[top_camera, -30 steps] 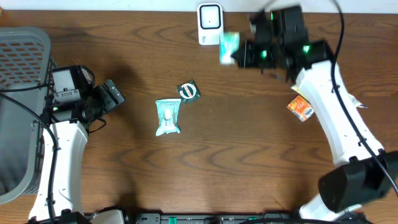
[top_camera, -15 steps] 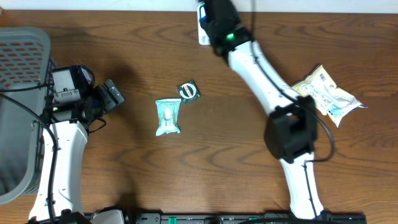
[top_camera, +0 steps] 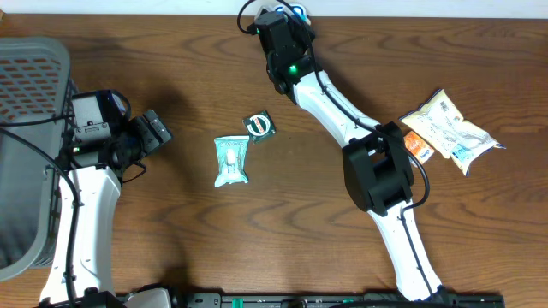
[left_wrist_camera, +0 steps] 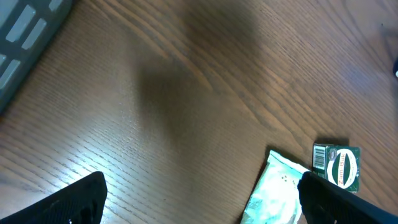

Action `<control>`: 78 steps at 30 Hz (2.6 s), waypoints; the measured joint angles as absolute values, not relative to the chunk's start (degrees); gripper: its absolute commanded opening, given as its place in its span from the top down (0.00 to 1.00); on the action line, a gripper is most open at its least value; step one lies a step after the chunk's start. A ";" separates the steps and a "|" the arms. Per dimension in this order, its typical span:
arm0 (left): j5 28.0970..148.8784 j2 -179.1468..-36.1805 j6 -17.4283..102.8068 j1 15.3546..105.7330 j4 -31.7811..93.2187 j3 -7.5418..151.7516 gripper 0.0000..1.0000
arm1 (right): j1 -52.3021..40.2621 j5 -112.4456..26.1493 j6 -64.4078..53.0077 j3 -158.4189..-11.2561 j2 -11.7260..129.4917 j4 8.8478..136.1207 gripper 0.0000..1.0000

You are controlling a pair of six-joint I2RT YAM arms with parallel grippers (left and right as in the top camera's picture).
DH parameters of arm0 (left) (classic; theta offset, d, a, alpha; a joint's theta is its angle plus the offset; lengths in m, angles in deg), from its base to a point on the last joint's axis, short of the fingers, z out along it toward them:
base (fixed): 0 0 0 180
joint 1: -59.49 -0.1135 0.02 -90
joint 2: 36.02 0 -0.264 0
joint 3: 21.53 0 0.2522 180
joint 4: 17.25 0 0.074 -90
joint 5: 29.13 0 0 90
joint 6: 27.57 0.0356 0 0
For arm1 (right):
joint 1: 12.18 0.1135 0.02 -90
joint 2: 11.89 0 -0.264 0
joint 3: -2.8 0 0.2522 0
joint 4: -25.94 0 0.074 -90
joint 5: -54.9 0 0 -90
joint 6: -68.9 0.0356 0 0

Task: Scan the item barcode
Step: 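Hold the tissue pack in front of the scanner window, then carry the tissue pack right and place it by the snack bag, then move the right gripper to the green Zam-Buk box and grasp it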

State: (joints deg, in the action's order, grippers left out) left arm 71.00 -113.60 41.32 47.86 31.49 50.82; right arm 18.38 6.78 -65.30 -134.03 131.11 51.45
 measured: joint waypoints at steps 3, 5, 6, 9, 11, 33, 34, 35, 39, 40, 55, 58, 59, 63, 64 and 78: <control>71.00 -113.60 41.35 47.88 31.49 50.82 0.02 | 18.38 6.67 -65.59 -134.03 131.11 51.43 0.99; 71.00 -113.60 41.32 47.86 31.49 50.82 0.02 | 18.38 6.26 -65.76 -134.03 131.13 51.36 0.99; 71.00 -113.60 41.35 47.86 31.49 50.82 0.02 | 18.38 6.11 -65.76 -134.03 131.11 51.34 0.99; 71.00 -113.60 41.32 47.86 31.49 50.82 0.02 | 18.36 5.23 -65.78 -134.03 131.13 51.14 0.99; 71.00 -113.60 41.35 47.86 31.49 50.82 0.02 | 18.21 4.75 -65.78 -134.03 131.11 50.94 0.99; 71.00 -113.60 41.32 47.86 31.49 50.82 0.02 | 17.03 -0.06 -59.40 -134.03 130.98 51.10 0.99; 71.00 -113.60 41.32 47.86 31.52 50.82 0.02 | 17.14 -1.48 -57.48 -134.00 130.41 53.87 0.99; 71.00 -113.60 41.35 47.86 31.47 50.82 0.02 | 17.29 -2.37 -56.17 -134.00 129.82 55.42 0.99; 71.00 -113.60 41.35 47.88 31.49 50.82 0.02 | 16.88 -15.20 -44.12 -133.81 122.06 68.67 0.99; 71.00 -113.60 41.32 47.86 31.45 50.82 0.02 | 16.35 -19.44 -40.06 -133.81 118.69 71.47 0.99; 71.00 -113.60 41.32 47.86 31.49 50.82 0.02 | -6.91 -39.75 -9.18 -131.60 101.89 122.22 0.99; 71.00 -113.60 41.35 47.86 31.49 50.82 0.02 | -11.71 -37.52 -7.36 -124.78 102.59 121.70 0.99; 70.98 -113.60 41.32 47.88 31.49 50.82 0.02 | -13.13 -36.47 -6.64 -121.94 102.59 120.86 0.99; 70.98 -113.60 41.32 47.88 31.49 50.82 0.02 | -17.48 -34.33 -5.26 -113.37 102.61 115.92 0.81; 71.00 -113.60 41.32 47.86 31.45 50.82 0.02 | -18.60 -33.78 -4.80 -111.14 102.72 114.74 0.63; 71.00 -113.60 41.32 47.86 31.49 50.82 0.02 | -18.77 -49.13 -16.63 -116.96 102.83 115.16 0.25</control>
